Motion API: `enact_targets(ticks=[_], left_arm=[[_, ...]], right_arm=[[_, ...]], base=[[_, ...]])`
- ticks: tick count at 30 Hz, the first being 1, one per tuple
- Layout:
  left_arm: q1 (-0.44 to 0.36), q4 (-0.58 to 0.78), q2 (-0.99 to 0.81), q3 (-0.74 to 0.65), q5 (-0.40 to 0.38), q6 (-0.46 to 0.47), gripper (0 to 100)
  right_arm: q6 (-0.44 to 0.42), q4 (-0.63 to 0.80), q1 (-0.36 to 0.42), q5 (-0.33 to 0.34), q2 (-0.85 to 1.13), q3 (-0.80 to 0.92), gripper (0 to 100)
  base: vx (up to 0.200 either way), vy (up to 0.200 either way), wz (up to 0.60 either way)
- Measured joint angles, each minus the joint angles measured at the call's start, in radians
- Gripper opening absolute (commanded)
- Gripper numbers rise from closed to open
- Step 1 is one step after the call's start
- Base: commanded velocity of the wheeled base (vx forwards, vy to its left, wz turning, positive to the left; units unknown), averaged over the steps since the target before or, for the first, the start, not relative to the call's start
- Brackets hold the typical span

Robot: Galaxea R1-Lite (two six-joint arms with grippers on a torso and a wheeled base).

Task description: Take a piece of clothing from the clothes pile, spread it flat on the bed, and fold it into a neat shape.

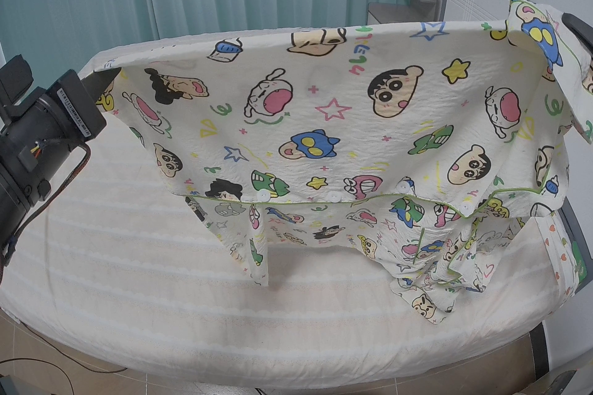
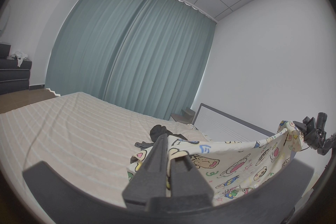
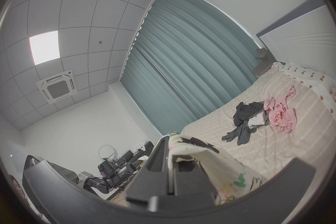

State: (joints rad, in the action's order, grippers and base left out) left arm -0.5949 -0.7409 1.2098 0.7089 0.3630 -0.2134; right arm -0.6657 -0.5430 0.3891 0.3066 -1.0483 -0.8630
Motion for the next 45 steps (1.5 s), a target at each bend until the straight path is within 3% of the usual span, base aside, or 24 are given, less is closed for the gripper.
enact_targets(ticks=[25, 45], left_arm=[[0.097, 0.0, 0.0, -0.001, -0.002, 0.0, 0], [0.108, 0.023, -0.018, 0.009, 0.0, 0.002, 0]], right_arm=[[0.0, 0.002, 0.003, 0.004, -0.001, 0.009, 0], [0.001, 0.0, 0.036, 0.032, -0.026, 0.003, 0]], base=[[0.0, 0.2, 0.0], [0.0, 0.2, 0.0]])
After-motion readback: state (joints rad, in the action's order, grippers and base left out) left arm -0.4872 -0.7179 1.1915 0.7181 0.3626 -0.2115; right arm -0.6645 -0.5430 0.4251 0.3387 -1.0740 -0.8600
